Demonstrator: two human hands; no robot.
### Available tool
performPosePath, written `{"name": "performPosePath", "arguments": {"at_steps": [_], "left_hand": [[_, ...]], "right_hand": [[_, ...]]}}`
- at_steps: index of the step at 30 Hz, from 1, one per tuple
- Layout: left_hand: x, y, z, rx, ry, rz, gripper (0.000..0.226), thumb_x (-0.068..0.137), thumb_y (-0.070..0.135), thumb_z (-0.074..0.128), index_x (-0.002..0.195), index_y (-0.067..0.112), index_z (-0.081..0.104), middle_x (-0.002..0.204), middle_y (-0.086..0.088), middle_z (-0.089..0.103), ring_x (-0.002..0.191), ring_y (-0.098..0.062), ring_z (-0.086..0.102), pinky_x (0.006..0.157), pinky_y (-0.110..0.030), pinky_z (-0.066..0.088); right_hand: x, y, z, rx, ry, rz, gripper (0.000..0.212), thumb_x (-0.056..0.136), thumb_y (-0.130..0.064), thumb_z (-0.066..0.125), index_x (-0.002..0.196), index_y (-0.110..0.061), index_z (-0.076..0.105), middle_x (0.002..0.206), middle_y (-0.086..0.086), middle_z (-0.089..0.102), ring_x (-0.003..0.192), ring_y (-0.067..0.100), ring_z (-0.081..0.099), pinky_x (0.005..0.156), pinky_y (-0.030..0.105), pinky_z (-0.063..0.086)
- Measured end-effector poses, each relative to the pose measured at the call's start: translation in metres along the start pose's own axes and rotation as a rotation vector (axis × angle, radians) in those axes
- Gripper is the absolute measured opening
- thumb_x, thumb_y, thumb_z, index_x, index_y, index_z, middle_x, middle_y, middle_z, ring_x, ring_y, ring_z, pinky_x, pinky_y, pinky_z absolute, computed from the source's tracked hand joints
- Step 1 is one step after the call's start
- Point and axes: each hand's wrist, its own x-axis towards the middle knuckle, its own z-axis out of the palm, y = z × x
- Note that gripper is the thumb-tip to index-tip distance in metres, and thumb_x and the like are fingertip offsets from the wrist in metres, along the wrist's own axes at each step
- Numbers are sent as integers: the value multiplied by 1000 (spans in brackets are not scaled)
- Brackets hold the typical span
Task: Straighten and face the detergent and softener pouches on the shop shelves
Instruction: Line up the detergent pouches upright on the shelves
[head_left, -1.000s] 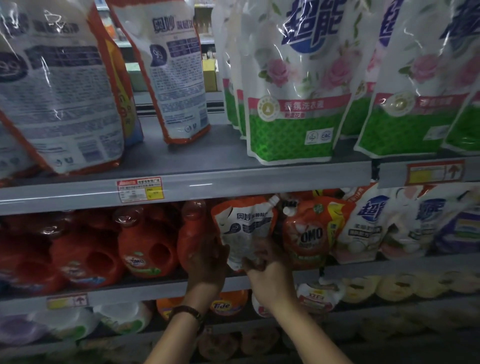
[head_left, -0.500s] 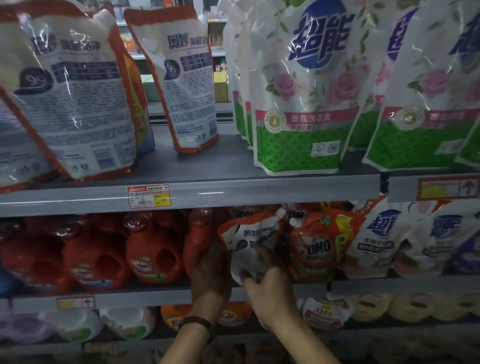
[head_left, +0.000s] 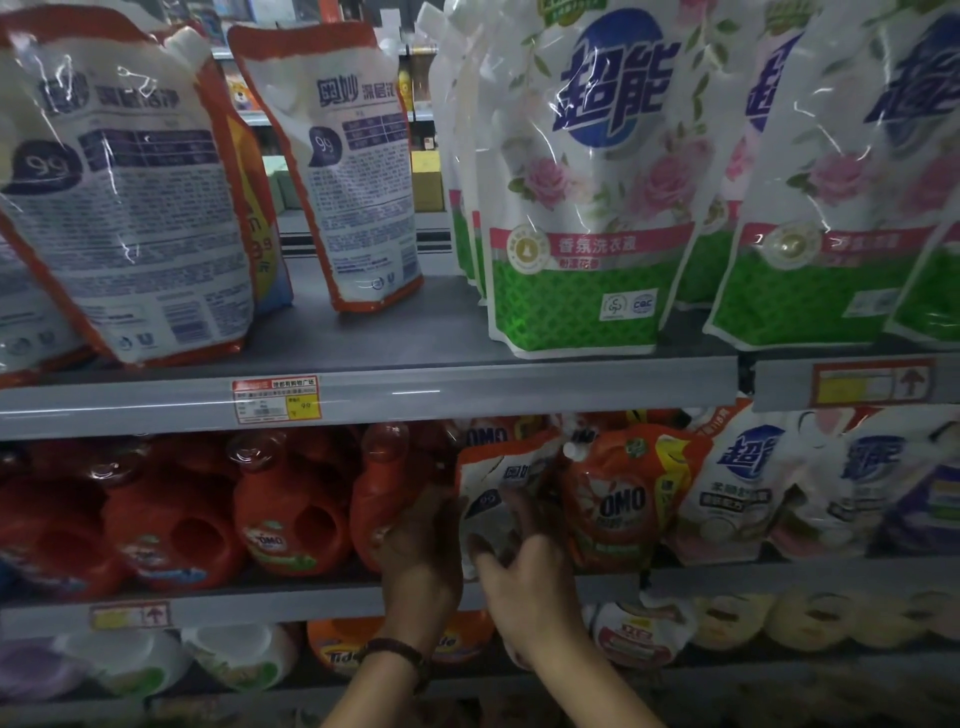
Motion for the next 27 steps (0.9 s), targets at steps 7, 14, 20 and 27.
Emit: {"name": "performPosePath", "arguments": {"at_steps": [7,14,20,27], "left_hand": [[-17,13,1,-259,-2,-27,24,94,3,64,92,27,68,83,11,73,78,-4,69,67,-32,55],[-25,15,2,-264,-26,-75,37,103,7,66,102,43,71,87,19,78,82,2,73,70,-29,59],[-34,26,6,-177,-77,-24,48,100,16,62,110,63,69,93,28,77,86,6,72,72,-34,61],[-37,25,17,-65,-70,93,34,86,24,65,111,46,71,95,30,75,87,11,68,70,-25,56]], "right_hand": [[0,-22,-8,60,-28,-77,48,94,-30,78,138,-26,62,109,-38,52,103,-34,46,86,-5,36],[7,-30,-4,55,47,-50,53,81,-70,65,115,-30,66,95,-13,74,90,9,71,79,29,59],[14,-34,-16,-42,83,19,26,94,-53,73,96,-29,62,71,-12,66,57,-3,57,49,8,41],[21,-22,-24,-49,112,31,39,93,-8,71,127,-27,70,98,-10,75,90,10,73,77,29,63]]}}
